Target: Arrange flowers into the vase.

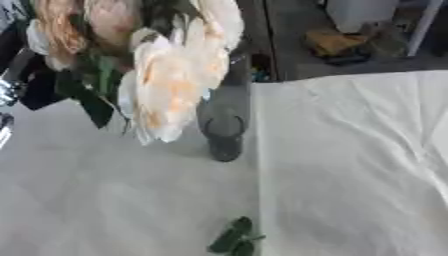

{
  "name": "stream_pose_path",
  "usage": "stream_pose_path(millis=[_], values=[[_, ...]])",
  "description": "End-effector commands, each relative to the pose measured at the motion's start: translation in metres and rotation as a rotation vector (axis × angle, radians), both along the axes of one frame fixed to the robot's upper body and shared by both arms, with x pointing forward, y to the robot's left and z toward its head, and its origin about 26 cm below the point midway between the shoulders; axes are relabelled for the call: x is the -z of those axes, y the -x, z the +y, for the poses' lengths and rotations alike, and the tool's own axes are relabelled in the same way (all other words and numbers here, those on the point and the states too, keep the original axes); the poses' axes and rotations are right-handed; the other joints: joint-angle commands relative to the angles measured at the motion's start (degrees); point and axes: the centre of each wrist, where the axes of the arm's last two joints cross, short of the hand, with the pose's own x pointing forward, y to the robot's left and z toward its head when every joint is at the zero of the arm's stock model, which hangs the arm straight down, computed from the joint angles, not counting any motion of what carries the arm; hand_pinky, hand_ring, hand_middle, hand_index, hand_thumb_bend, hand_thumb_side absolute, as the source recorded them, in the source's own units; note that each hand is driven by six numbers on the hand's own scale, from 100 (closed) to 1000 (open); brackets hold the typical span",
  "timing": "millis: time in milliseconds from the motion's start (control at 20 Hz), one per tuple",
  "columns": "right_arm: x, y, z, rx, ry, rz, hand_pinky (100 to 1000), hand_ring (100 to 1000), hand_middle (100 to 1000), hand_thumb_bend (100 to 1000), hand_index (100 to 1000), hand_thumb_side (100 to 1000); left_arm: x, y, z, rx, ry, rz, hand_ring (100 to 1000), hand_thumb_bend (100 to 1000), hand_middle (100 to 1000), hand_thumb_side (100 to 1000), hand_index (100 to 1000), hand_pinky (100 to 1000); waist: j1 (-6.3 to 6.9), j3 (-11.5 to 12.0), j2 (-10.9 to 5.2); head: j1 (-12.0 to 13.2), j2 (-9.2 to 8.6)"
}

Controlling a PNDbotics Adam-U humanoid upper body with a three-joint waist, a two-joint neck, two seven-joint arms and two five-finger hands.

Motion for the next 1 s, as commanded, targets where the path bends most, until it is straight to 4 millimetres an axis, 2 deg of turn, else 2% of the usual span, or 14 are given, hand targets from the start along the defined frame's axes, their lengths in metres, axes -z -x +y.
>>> stream_pose_path(millis=[50, 500, 800, 1000], values=[[-0.007, 0.003, -0.001, -0.002, 0.004, -0.021, 718, 597, 498, 100, 809, 912, -0.024, 0.008, -0.002, 0.005, 0.079, -0.077, 100, 100, 100, 672, 100, 100, 0.08, 0.14, -1.61, -0.06, 0.08], [-0.006, 0.004, -0.002, -0.009, 0.015, -0.009, 720, 597, 496, 100, 810, 911, -0.055, 0.012, -0.013, 0.043, 0.283, -0.157, 100, 100, 100, 683, 100, 100, 0.48, 0.03, -1.99, -0.56, 1.17], [-0.005, 0.004, -0.002, -0.016, 0.023, -0.002, 718, 597, 497, 100, 810, 911, -0.071, 0.005, -0.024, 0.077, 0.445, -0.177, 100, 100, 100, 693, 100, 100, 0.61, -0.33, -2.46, -0.33, 2.25], [-0.005, 0.004, -0.002, -0.024, 0.028, 0.001, 719, 598, 497, 100, 810, 912, -0.077, 0.000, -0.033, 0.116, 0.526, -0.184, 100, 100, 100, 701, 100, 100, 0.63, -0.59, -2.71, 0.10, 2.31]])
